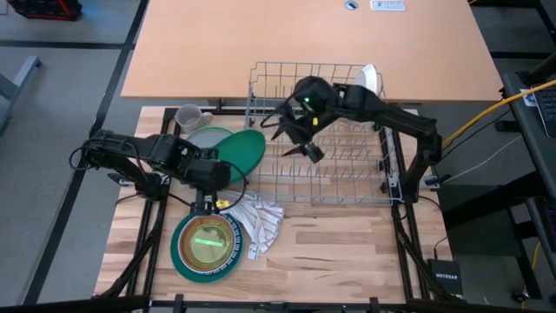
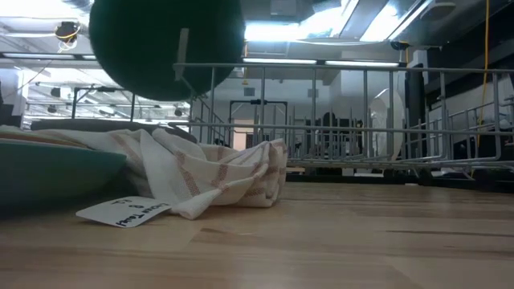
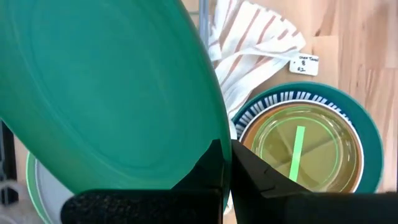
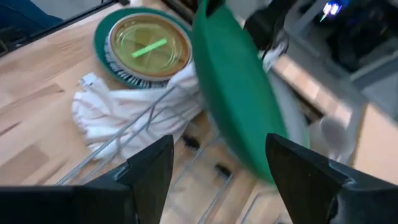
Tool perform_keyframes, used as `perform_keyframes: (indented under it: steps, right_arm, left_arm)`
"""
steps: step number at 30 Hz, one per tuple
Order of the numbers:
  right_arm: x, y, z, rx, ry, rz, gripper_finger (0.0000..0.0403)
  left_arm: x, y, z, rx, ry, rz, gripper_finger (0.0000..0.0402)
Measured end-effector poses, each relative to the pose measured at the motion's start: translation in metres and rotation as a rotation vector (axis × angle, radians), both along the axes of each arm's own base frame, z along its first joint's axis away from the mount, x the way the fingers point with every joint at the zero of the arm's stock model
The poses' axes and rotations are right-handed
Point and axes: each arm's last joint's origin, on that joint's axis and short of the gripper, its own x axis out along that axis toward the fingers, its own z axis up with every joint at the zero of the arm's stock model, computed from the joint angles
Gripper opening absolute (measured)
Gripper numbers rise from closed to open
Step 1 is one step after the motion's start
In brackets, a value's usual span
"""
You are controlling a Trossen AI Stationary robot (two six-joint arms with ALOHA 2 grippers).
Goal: Sort dishes
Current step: Put the green plate into the dish rack
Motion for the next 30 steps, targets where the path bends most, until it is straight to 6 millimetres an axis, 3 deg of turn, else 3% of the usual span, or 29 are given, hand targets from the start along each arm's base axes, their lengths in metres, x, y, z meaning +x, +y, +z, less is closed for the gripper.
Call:
perform_keyframes:
  steps: [5,13,30]
  right_arm:
    - [0.012,0.006,0.000,-0.041,-0.070,0.031,0.0257]
    - [0.024,0.008,-0.023,-0.027,0.045,0.029,0.0257]
    - [0.040,0.003,-0.051,-0.009,0.175,-0.059,0.0257]
  left_arm:
    - [0.002,-0.001,0.001,0.011,-0.020,-0.053,0.0000]
    - [0.006,-0.001,0.002,0.039,-0.047,-0.141,0.0000]
    - [0.007,-0.001,0.003,0.095,-0.062,-0.196,0.0000]
